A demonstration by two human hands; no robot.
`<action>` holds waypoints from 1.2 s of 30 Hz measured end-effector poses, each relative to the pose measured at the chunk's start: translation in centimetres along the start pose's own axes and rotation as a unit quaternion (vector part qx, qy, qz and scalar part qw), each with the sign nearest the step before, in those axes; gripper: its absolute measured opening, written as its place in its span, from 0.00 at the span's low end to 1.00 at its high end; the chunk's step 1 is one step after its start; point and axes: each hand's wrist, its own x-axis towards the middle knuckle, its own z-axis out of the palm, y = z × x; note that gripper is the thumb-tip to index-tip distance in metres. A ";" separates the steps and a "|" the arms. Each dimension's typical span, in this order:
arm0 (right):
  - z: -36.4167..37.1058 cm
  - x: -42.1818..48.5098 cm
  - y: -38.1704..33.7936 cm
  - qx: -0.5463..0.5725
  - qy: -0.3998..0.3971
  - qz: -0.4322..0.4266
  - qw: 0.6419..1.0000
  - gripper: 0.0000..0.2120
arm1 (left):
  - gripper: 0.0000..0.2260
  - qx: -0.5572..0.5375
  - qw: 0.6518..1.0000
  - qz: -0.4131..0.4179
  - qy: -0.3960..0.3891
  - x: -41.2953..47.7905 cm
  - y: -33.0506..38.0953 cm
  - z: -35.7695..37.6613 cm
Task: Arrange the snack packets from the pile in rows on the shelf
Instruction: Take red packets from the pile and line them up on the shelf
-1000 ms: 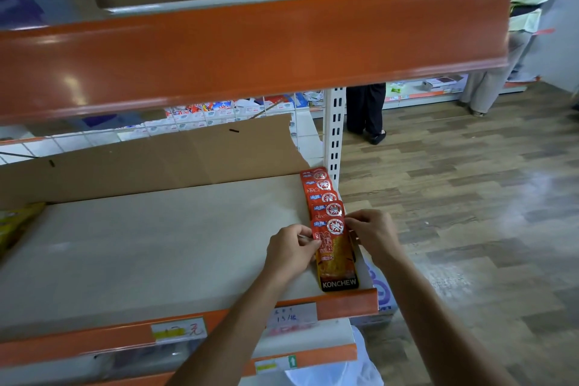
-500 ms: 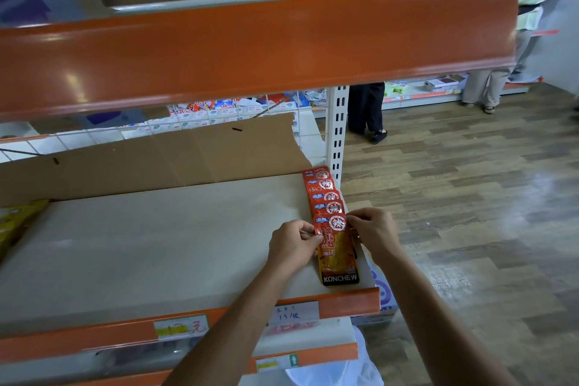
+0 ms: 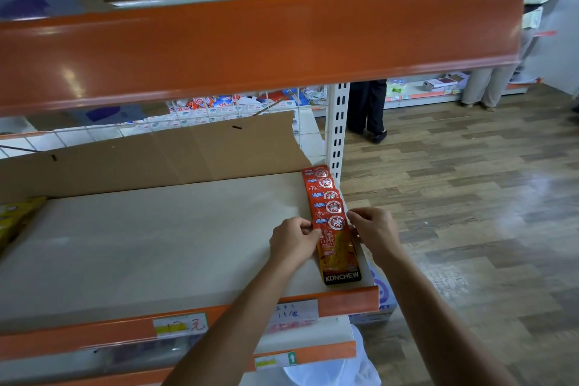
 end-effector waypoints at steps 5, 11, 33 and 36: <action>0.1 0.4 -0.4 -0.033 -0.030 0.011 0.999 0.10 | 0.18 0.004 1.000 -0.003 0.008 0.8 0.9 -0.4; 0.3 0.6 -1.0 -0.067 -0.036 0.017 0.997 0.11 | 0.16 -0.021 1.000 -0.021 0.000 1.4 1.3 -0.2; 0.5 1.2 -1.0 -0.059 -0.038 0.004 0.998 0.07 | 0.17 -0.027 0.999 -0.014 0.021 1.7 1.4 -0.3; 0.2 0.9 -0.8 -0.068 -0.031 -0.001 0.997 0.10 | 0.16 0.011 0.999 -0.005 0.032 1.3 1.1 -0.4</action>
